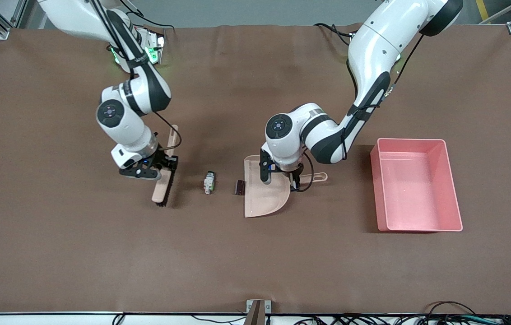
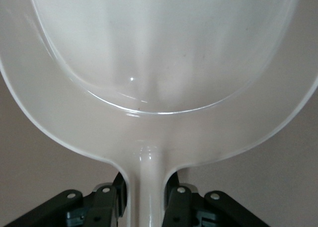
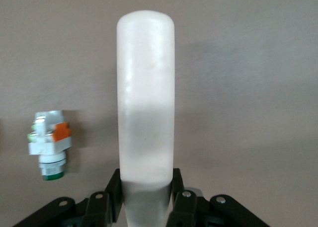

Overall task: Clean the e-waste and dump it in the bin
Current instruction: 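Carry the brush with the right gripper toward the e-waste pile, then sweep the capacitor and connector into the dustpan with the brush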

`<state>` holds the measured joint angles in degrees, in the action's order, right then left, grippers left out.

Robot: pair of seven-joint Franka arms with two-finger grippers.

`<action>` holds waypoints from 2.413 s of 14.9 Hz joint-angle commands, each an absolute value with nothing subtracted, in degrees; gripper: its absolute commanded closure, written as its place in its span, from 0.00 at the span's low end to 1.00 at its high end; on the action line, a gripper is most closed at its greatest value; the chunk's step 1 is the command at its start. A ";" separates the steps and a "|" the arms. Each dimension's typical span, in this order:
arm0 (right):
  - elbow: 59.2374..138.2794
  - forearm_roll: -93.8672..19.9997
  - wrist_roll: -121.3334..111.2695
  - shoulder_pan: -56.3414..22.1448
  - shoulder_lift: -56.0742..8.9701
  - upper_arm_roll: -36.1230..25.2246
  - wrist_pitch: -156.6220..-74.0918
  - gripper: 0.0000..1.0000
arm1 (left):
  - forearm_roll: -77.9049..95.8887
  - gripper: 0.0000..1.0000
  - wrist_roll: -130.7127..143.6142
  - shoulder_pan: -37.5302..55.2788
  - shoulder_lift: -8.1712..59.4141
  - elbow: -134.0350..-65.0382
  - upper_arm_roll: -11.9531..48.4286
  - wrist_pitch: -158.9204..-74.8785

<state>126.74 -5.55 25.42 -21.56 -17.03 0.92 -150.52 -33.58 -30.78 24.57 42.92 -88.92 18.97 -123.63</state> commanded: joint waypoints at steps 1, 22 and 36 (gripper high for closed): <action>126.48 -7.03 26.54 -24.42 -21.78 0.44 -156.34 0.99 | -34.63 0.79 -32.43 25.49 43.24 -88.15 18.81 -122.43; 107.84 -16.43 26.02 -33.84 -35.60 4.30 -153.02 1.00 | -34.37 0.79 -32.52 25.58 43.86 -88.15 18.81 -122.43; 102.40 -20.56 27.25 -38.14 -38.14 5.19 -152.67 1.00 | -34.63 0.79 -32.52 25.49 43.42 -88.15 18.81 -122.43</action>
<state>104.40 -18.66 26.86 -37.58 -36.78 5.02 -153.03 -33.64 -31.87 25.11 42.97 -88.90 18.93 -123.34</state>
